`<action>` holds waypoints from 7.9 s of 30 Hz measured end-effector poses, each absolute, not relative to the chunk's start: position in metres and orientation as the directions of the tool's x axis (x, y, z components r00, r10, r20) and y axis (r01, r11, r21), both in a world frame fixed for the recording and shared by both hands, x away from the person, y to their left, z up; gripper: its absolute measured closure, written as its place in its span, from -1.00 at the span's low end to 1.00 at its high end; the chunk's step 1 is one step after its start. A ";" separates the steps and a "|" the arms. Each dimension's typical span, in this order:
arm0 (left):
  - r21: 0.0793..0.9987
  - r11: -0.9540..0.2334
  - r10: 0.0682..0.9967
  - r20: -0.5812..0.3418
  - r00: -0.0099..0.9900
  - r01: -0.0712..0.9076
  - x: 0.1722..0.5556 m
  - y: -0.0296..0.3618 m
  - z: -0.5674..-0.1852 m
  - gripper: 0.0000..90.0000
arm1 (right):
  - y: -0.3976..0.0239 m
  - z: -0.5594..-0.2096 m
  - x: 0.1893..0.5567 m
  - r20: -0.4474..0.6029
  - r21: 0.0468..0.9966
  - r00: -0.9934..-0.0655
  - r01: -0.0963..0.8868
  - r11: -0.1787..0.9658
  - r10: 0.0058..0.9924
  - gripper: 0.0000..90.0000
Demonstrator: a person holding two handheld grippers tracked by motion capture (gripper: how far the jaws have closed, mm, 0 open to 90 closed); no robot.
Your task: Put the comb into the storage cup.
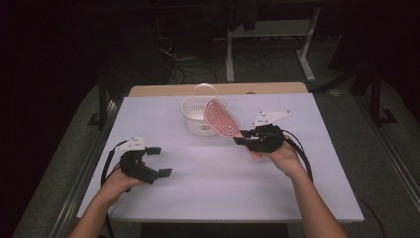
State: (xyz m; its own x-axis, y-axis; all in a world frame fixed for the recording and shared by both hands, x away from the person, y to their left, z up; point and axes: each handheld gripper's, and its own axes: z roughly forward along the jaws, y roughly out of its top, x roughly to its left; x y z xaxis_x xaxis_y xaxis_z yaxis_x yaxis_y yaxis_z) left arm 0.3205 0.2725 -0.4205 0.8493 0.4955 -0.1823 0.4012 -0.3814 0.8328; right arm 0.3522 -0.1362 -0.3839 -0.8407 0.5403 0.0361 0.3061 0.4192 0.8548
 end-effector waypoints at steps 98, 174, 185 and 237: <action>0.893 -0.251 0.406 -0.252 0.878 0.373 0.372 0.199 -0.369 -1.00 | -0.105 -0.404 0.343 -0.004 0.860 -0.848 0.268 0.435 0.529 0.52; 0.842 -0.186 0.454 -0.383 0.804 0.506 0.379 0.180 -0.371 0.12 | -0.078 -0.415 0.337 -0.046 0.865 -0.856 0.224 0.449 0.515 0.52; 0.842 -0.188 0.457 -0.380 0.804 0.505 0.379 0.180 -0.370 0.24 | -0.072 -0.418 0.336 -0.059 0.856 -0.847 0.228 0.463 0.528 0.52; 0.880 -0.180 0.479 -0.311 0.821 0.439 0.375 0.189 -0.360 0.44 | -0.080 -0.416 0.342 0.054 0.853 -0.832 0.327 0.408 0.552 -0.43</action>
